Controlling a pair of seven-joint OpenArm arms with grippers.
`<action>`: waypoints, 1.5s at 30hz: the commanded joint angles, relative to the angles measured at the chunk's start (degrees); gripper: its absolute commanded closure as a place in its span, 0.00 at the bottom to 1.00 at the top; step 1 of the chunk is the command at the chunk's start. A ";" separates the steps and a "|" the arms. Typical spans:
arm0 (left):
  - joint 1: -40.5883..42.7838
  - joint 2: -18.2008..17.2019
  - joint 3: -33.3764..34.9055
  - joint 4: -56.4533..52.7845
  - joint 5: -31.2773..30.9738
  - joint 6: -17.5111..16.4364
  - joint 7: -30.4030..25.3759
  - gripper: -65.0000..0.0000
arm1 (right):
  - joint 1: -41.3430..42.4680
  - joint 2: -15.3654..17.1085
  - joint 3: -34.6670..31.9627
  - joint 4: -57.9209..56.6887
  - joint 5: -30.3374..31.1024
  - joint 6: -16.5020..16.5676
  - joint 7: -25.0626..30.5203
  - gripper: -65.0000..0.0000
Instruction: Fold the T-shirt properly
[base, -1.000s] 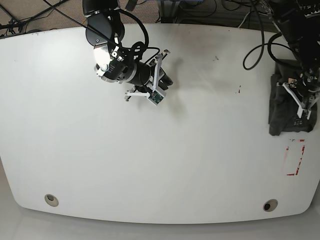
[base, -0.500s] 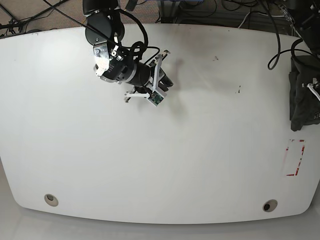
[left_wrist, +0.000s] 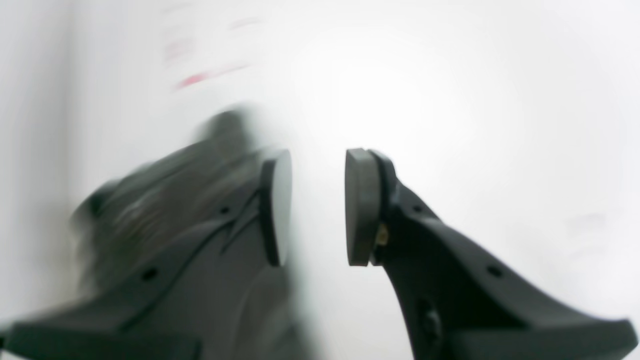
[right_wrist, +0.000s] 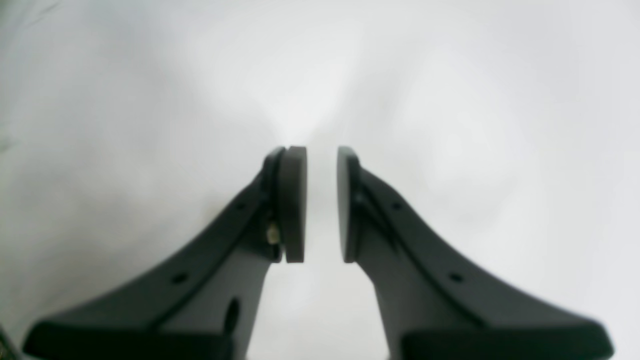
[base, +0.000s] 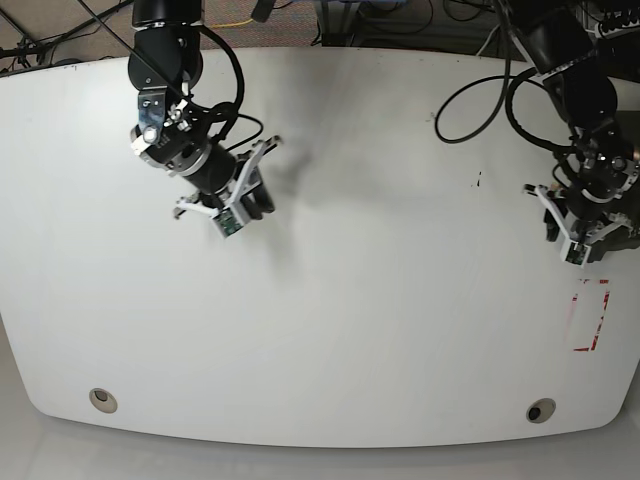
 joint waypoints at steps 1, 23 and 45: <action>1.45 2.95 2.55 3.97 -0.94 6.36 -10.02 0.76 | 0.87 0.38 4.14 0.62 0.45 -0.28 4.32 0.84; 38.81 9.01 21.18 16.72 -1.03 26.67 -33.14 0.76 | -17.68 2.40 21.54 -8.26 -6.58 -0.46 39.57 0.84; 65.97 7.87 17.58 7.05 -8.24 26.67 -33.23 0.77 | -54.69 -9.38 24.18 -7.29 -1.57 -0.19 42.12 0.84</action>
